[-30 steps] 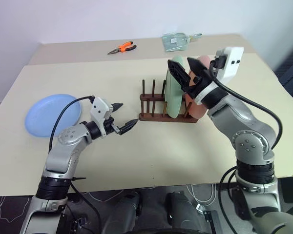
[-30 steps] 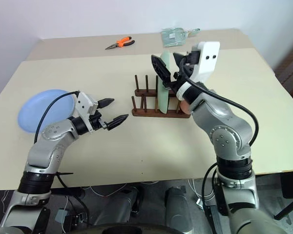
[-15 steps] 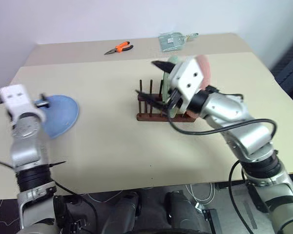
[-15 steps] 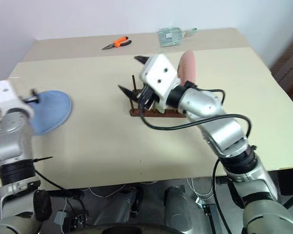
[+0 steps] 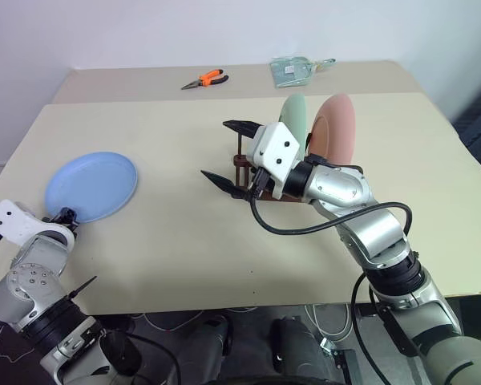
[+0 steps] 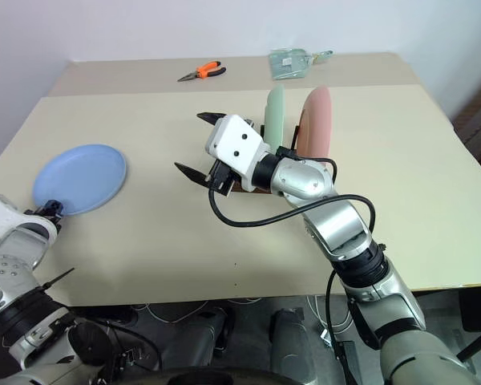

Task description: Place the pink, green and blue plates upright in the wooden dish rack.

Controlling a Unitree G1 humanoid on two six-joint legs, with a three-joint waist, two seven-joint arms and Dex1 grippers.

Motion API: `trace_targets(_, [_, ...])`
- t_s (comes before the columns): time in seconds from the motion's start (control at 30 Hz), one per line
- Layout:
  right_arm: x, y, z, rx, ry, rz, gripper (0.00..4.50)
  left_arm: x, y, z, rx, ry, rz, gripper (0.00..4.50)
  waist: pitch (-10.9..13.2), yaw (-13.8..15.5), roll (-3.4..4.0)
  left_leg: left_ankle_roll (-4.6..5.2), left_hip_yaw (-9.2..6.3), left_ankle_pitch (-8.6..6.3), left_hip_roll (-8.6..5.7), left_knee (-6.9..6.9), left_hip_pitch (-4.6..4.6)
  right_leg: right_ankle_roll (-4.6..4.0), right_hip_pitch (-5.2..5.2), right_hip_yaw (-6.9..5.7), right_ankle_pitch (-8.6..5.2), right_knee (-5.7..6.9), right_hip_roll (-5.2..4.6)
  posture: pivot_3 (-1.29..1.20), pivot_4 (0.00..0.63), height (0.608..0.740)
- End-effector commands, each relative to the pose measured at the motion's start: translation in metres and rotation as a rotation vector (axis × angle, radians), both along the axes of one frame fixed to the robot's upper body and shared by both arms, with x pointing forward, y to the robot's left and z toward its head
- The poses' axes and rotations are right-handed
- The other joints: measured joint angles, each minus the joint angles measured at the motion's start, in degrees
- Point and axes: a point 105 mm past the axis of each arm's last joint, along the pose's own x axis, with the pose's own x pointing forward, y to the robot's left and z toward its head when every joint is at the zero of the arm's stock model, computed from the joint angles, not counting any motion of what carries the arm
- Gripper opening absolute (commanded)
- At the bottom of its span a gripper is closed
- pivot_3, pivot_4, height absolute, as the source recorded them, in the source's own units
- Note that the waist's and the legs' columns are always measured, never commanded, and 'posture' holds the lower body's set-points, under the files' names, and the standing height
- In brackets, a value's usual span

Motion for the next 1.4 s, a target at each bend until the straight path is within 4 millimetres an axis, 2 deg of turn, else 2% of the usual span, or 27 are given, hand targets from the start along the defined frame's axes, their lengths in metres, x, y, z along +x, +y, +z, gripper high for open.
trace_targets(0.03, [-0.005,-0.003,0.007,0.021,-0.028,0.011,4.50,0.007,-0.001,0.013,-0.029,-0.066,-0.005,0.74,-0.02,-0.01,-0.05,0.00,0.00,0.00,0.00,0.00,0.00,0.00,0.00,0.00,0.00,-0.01,0.01,0.00,0.150,0.720])
trace_targets(0.07, [-0.006,-0.003,0.006,0.023,-0.018,0.013,4.50,0.009,-0.001,0.013,-0.034,-0.068,-0.009,0.30,-0.03,-0.01,-0.06,-0.01,0.00,0.00,0.00,0.00,0.00,0.00,0.00,0.00,0.00,-0.01,0.01,0.00,0.150,0.720])
trace_targets(0.1, [-0.007,-0.003,0.006,0.025,-0.010,0.015,4.50,0.013,-0.003,0.016,-0.016,-0.075,-0.034,0.07,-0.03,-0.04,-0.06,-0.01,0.00,-0.01,0.00,0.00,0.00,0.00,0.00,0.00,0.00,-0.01,0.01,0.00,0.150,0.720])
trace_targets(0.13, [-0.007,-0.004,0.006,0.026,-0.006,0.015,4.50,0.019,-0.008,0.023,0.018,-0.090,-0.072,0.07,-0.02,-0.06,-0.06,-0.02,0.01,-0.01,0.00,-0.01,0.00,0.00,0.00,0.00,0.00,-0.01,0.00,0.00,0.150,0.720])
trace_targets(0.2, [-0.007,-0.005,0.007,0.009,-0.027,-0.002,4.50,0.033,-0.027,0.050,0.131,-0.183,-0.191,0.07,-0.02,-0.07,-0.06,-0.05,0.01,0.01,0.00,-0.02,0.00,-0.02,-0.01,0.01,0.01,0.01,0.00,0.00,0.150,0.720])
trace_targets(0.33, [-0.008,-0.004,0.006,-0.132,-0.187,-0.021,4.50,0.055,-0.070,0.108,0.366,-0.341,-0.398,0.07,0.03,0.11,-0.16,-0.10,0.00,0.00,-0.03,0.00,-0.01,-0.04,0.01,0.00,0.02,-0.04,0.02,0.00,0.150,0.720])
trace_targets(0.37, [-0.008,-0.003,0.006,-0.149,-0.212,-0.018,4.50,0.059,-0.084,0.122,0.432,-0.367,-0.456,0.07,0.04,0.02,-0.22,-0.10,0.01,0.00,-0.04,0.00,-0.02,-0.04,0.01,0.00,0.03,-0.04,0.01,0.00,0.150,0.720])
trace_targets(0.47, [-0.008,0.002,0.007,-0.163,-0.257,-0.011,4.50,0.064,-0.111,0.148,0.553,-0.413,-0.563,0.07,0.05,-0.37,-0.23,-0.19,0.03,0.05,-0.03,-0.06,-0.01,-0.04,-0.02,0.03,0.03,-0.05,-0.01,0.00,0.150,0.720])
trace_targets(0.53, [-0.008,0.008,0.006,-0.180,-0.295,-0.006,4.50,0.067,-0.130,0.169,0.588,-0.460,-0.627,0.07,0.05,-0.72,-0.22,-0.31,0.07,0.14,0.01,-0.12,0.00,-0.04,-0.05,0.07,0.02,-0.04,-0.02,0.00,0.150,0.720])
trace_targets(0.7, [0.004,0.022,-0.013,-0.320,-0.427,-0.028,4.50,0.066,-0.164,0.198,0.617,-0.509,-0.729,0.07,0.05,-1.58,-0.23,-0.26,0.05,0.24,0.02,-0.12,0.00,-0.04,-0.07,0.06,0.03,0.00,0.06,0.00,0.150,0.720])
trace_targets(0.9, [0.023,0.033,-0.020,-0.362,-0.462,-0.065,4.50,0.060,-0.179,0.212,0.552,-0.558,-0.775,0.07,0.06,-1.62,-0.24,-0.41,0.03,0.37,0.02,-0.13,0.00,-0.05,-0.10,0.08,0.03,0.04,0.14,0.00,0.150,0.720])
trace_targets(0.97, [0.035,0.033,-0.021,-0.398,-0.500,-0.112,3.97,0.057,-0.184,0.214,0.530,-0.574,-0.798,0.00,0.06,-1.55,-0.24,-0.41,0.03,0.37,0.02,-0.12,0.00,-0.05,-0.10,0.08,0.03,0.03,0.16,0.00,0.150,0.720])
trace_targets(1.03, [0.042,0.031,-0.020,-0.417,-0.525,-0.145,3.15,0.055,-0.186,0.213,0.532,-0.569,-0.812,0.00,0.06,-1.50,-0.24,-0.42,0.03,0.38,0.02,-0.12,0.00,-0.05,-0.09,0.09,0.03,0.03,0.16,0.00,0.150,0.720])
trace_targets(1.13, [0.048,0.026,-0.018,-0.425,-0.538,-0.181,1.46,0.052,-0.184,0.206,0.528,-0.549,-0.822,0.00,0.06,-1.49,-0.24,-0.42,0.03,0.38,0.02,-0.13,0.00,-0.05,-0.10,0.10,0.03,0.03,0.17,0.00,0.150,0.720])
trace_targets(1.23, [0.047,0.026,-0.016,-0.420,-0.551,-0.188,0.03,0.050,-0.184,0.203,0.519,-0.549,-0.833,0.00,0.07,-1.71,-0.23,-0.43,0.03,0.38,0.02,-0.13,0.00,-0.05,-0.10,0.12,0.03,0.05,0.19,0.00,0.150,0.720])
trace_targets(1.3, [0.046,0.027,-0.015,-0.414,-0.562,-0.190,0.03,0.049,-0.185,0.203,0.487,-0.571,-0.842,0.00,0.06,-1.54,-0.26,-0.46,0.02,0.40,0.05,-0.15,0.00,-0.06,-0.14,0.15,0.04,0.07,0.23,0.00,0.150,0.720])
trace_targets(1.33, [0.045,0.027,-0.015,-0.413,-0.567,-0.191,0.00,0.048,-0.185,0.205,0.474,-0.589,-0.841,0.32,0.07,-1.51,-0.24,-0.47,-0.01,0.40,0.05,-0.14,0.00,-0.07,-0.12,0.14,0.04,0.07,0.24,0.00,0.150,0.720])
trace_targets(1.4, [0.041,0.029,-0.016,-0.402,-0.580,-0.179,0.00,0.049,-0.170,0.225,0.453,-0.707,-0.716,0.96,0.07,-1.45,-0.25,-0.47,0.01,0.40,0.05,-0.12,0.00,-0.07,-0.11,0.14,0.04,0.06,0.24,0.00,0.150,0.720])
